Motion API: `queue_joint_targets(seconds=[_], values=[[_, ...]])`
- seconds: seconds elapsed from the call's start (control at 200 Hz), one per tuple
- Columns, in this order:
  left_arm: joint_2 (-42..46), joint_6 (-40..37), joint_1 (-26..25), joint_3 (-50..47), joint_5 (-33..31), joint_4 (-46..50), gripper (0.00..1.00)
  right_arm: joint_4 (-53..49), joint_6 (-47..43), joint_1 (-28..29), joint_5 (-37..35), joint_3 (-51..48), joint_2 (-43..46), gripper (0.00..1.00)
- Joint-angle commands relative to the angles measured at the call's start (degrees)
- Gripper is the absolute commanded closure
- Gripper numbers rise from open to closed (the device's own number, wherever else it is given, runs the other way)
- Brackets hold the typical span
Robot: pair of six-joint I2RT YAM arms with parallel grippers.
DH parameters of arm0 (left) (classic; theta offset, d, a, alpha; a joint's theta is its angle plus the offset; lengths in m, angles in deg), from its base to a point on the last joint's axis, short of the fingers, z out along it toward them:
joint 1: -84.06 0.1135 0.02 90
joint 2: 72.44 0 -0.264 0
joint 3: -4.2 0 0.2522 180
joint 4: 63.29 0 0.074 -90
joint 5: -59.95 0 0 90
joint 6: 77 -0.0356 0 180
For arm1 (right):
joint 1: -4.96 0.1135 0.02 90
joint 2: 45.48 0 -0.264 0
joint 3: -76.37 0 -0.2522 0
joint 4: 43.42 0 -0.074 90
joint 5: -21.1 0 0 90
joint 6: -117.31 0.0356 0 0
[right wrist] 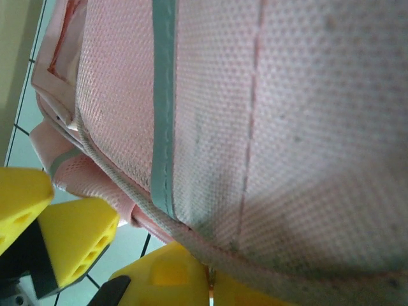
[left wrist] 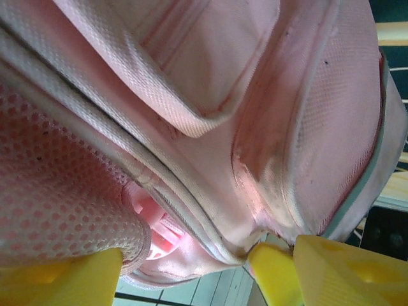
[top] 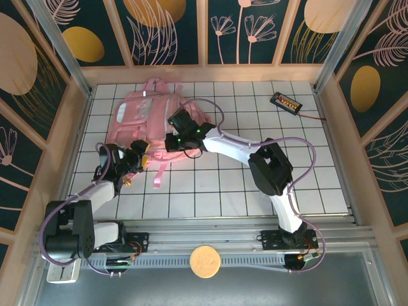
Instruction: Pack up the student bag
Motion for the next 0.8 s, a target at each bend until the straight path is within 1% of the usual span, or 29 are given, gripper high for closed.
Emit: queue_joint_targets(seconds=[0.0, 0.005, 0.025, 0.035, 0.045, 0.115, 0.225, 0.29, 0.4, 0.5, 0.656, 0.776, 0.796], values=[[-0.56, 3.05, -0.21, 0.76, 0.33, -6.85, 0.21, -5.13, 0.03, 0.22, 4.51, 3.86, 3.54, 1.0], [-0.46, 3.12, -0.22, 0.77, 0.35, -6.74, 0.2, -5.24, 0.0, 0.25, 4.52, 4.04, 3.53, 1.0], [-0.01, 3.11, -0.21, 1.17, 0.62, -6.17, 0.11, -5.63, -0.18, 0.2, 4.6, 4.54, 3.3, 1.0], [0.27, 3.11, -0.22, 1.41, 0.74, -5.86, 0.04, -5.77, -0.26, 0.2, 4.57, 4.81, 3.23, 1.0], [0.67, 3.11, -0.27, 1.68, 0.83, -5.34, 0.02, -5.98, -0.35, 0.15, 4.67, 5.07, 3.14, 1.0], [3.9, 2.88, -0.25, 3.7, 1.61, -0.85, 0.02, -6.81, -0.47, -0.13, 5.15, 6.41, 2.47, 1.0], [11.62, 2.77, -0.31, 6.75, 0.88, 9.69, 0.01, -6.5, 0.41, -1.1, 6.82, 7.51, 1.8, 1.0], [14.61, 4.6, -0.32, 6.36, 1.02, 11.47, 0.01, -6.47, 0.85, -1.46, 7.48, 8.67, 1.57, 1.0], [16.24, 10.7, -0.87, 1.96, 1.17, 5.95, 0.02, -7.33, 1.2, -1.48, 8.5, 11.07, 1.11, 1.0], [15.56, 11.08, -2.43, 1.92, -0.62, 5.23, 0.02, -8.5, 0.95, -1.48, 9.1, 12.83, 0.62, 1.0], [10.42, 13.41, -6.06, 0.49, -2.59, -1.39, 0.02, -9.78, 0.77, -1.48, 9.55, 14.45, 0.35, 1.0], [6.04, 15.15, -8.34, -0.63, -5.12, -7.01, 0.1, -10.33, 0.77, -1.48, 9.54, 14.88, 0.83, 1.0], [5.18, 15.3, -8.59, -0.63, -5.44, -7.84, 0.14, -10.36, 0.77, -1.48, 9.54, 14.81, 0.9, 1.0]])
